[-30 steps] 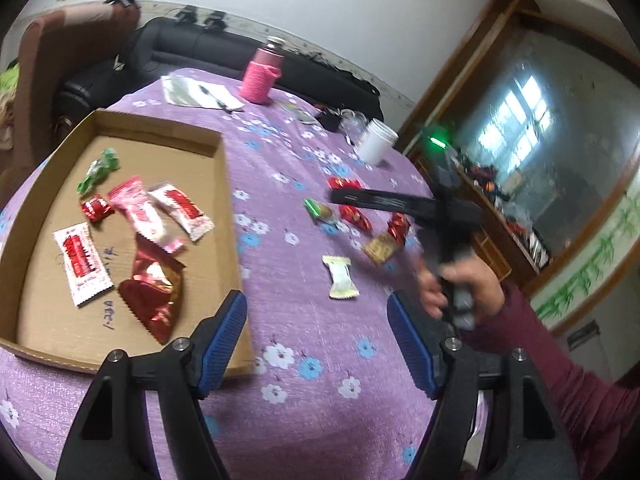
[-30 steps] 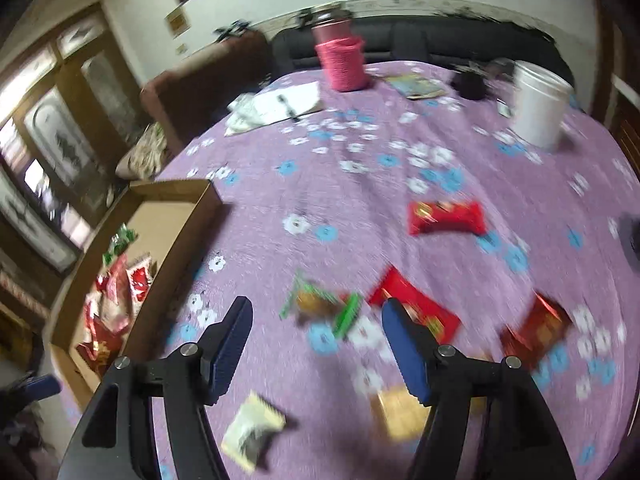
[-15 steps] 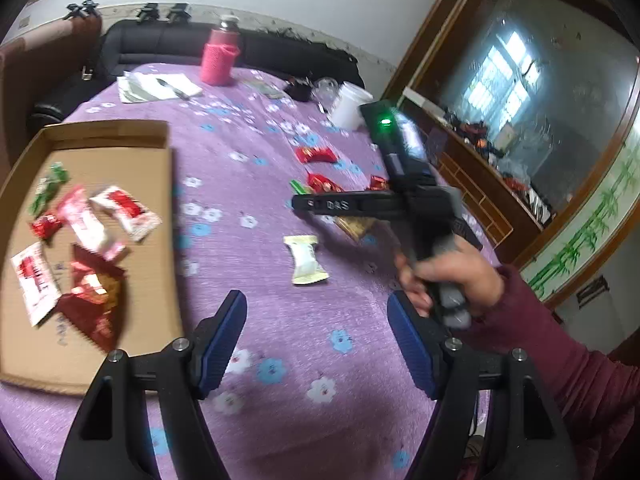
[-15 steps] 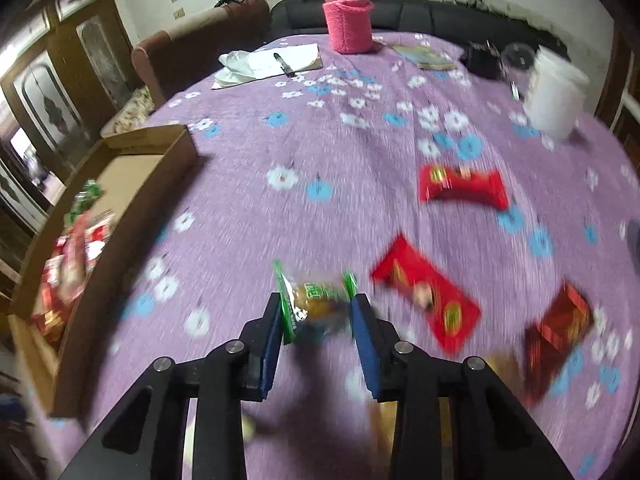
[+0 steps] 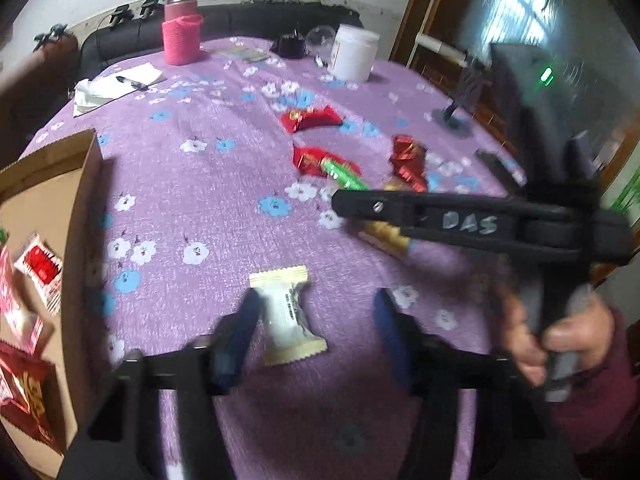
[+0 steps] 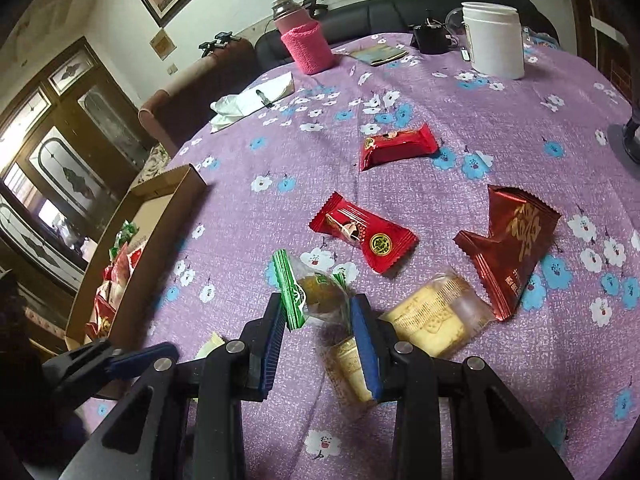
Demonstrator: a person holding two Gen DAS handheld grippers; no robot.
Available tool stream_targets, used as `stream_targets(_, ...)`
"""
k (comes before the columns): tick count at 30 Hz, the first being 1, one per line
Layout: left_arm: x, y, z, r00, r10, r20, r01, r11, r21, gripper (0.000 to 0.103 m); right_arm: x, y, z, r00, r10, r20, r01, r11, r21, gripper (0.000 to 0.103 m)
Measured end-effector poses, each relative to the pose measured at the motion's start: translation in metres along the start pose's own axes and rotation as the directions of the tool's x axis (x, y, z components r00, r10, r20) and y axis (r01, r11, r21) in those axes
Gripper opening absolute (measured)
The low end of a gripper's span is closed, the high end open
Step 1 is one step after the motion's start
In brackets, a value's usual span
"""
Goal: Organize snacks
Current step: 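Grasp the green-striped candy with the right tool, then grasp the white cream-wrapped candy with the left tool, then carry both candies over the tray and open both tools to drop them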
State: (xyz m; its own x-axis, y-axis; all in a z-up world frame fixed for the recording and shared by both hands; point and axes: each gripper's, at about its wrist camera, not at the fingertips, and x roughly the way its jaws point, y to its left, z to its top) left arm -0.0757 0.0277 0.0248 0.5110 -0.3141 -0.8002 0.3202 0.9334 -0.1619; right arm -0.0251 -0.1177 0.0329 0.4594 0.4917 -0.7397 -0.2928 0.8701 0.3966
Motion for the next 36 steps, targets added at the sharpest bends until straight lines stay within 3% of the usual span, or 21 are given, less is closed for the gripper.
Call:
stream_targets(1,0.003,-0.001,-0.001,1.000,0.010,-0.008,-0.010,1.000,0.004,0.027,0.000,-0.001,0.000,1.000,0.006,-0.002,-0.006,1.000,0.005,0.036)
stream_targets(2,0.009,-0.001,-0.002,1.000,0.022,-0.022,-0.022,1.000,0.006,0.021,0.000,-0.001,0.000,1.000,0.007,-0.001,-0.007,1.000,0.005,0.036)
stream_targets(7,0.005,-0.001,-0.006,1.000,0.031,-0.001,-0.031,0.999,-0.008,0.021,-0.002,0.000,-0.001,1.000,0.012,0.010,-0.012,1.000,0.000,0.032)
stream_targets(11,-0.013,0.007,-0.008,0.999,0.025,0.044,-0.023,0.999,-0.040,0.021,-0.007,-0.001,0.000,0.999,0.026,0.036,-0.027,1.000,0.008,0.021)
stream_targets(16,-0.034,0.019,-0.013,0.997,0.002,0.083,0.005,0.996,-0.091,0.021,-0.007,-0.001,0.000,0.997,0.067,0.046,-0.067,0.998,0.003,0.021)
stream_targets(18,-0.043,0.024,-0.018,0.995,-0.004,0.099,0.014,0.994,-0.108,0.021,-0.007,0.003,-0.001,0.998,0.017,0.068,-0.016,1.000,-0.019,0.024)
stream_targets(20,-0.050,0.026,-0.023,0.994,-0.015,0.109,0.028,0.992,-0.120,0.021,-0.005,0.004,-0.001,0.998,-0.013,0.069,0.016,0.999,-0.033,0.042)
stream_targets(25,-0.069,0.037,-0.035,0.989,-0.039,0.143,0.063,0.984,-0.167,0.021,-0.002,-0.001,-0.003,0.998,-0.016,0.060,0.017,1.000,-0.013,0.051)
stream_targets(33,-0.095,0.055,-0.053,0.981,-0.046,0.188,0.085,0.974,-0.208,0.021,0.017,0.028,-0.001,0.982,-0.165,0.089,0.178,0.971,-0.163,0.050)
stream_targets(35,-0.105,0.064,-0.058,0.978,-0.040,0.206,0.088,0.970,-0.227,0.021,0.018,0.032,-0.001,0.981,-0.173,0.088,0.186,0.967,-0.173,0.031)
stream_targets(36,-0.109,0.068,-0.060,0.976,-0.037,0.214,0.089,0.967,-0.237,0.021,0.019,0.033,-0.001,0.978,-0.193,0.080,0.204,0.964,-0.173,0.031)
